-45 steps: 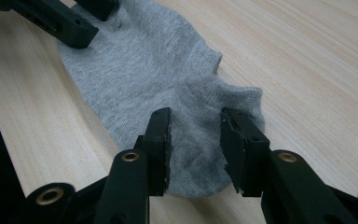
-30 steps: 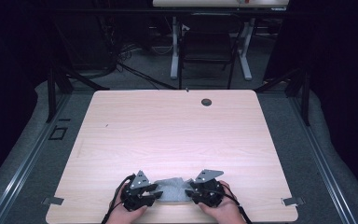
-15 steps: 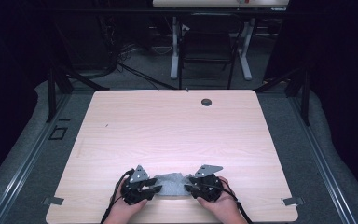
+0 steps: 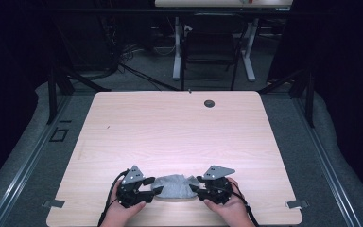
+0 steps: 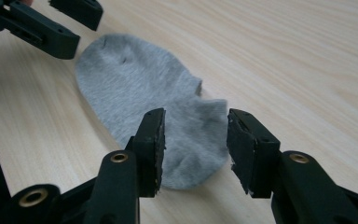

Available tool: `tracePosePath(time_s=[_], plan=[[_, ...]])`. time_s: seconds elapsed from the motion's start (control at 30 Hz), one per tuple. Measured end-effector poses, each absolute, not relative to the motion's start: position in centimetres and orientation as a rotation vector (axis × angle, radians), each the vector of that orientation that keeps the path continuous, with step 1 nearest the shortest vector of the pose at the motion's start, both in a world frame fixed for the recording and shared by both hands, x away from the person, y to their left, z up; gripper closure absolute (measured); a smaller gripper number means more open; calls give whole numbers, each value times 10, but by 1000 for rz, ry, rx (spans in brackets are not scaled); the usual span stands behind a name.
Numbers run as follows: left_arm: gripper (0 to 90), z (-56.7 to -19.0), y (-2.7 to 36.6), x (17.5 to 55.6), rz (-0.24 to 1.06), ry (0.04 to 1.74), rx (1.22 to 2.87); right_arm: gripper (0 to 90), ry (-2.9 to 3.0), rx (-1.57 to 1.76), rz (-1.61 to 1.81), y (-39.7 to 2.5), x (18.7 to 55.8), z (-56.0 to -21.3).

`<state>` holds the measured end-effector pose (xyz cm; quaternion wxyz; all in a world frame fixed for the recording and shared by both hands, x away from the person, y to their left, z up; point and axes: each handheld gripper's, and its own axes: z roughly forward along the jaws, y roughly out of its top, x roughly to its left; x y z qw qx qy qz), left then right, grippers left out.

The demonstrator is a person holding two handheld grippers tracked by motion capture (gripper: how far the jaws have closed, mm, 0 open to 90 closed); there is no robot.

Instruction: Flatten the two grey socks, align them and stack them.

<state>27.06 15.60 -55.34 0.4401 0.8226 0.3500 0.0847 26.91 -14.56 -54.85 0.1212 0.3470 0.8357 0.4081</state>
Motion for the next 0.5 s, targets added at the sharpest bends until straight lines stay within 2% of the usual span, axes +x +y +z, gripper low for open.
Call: tracePosePath(time_s=[0.3, 0.5], plan=[[477, -556, 185, 280, 284, 954, 2018, 552, 2373, 1083, 1167, -168, 273, -548], [468, -561, 196, 287, 286, 1023, 1992, 543, 2339, 1149, 1157, -181, 280, -554]])
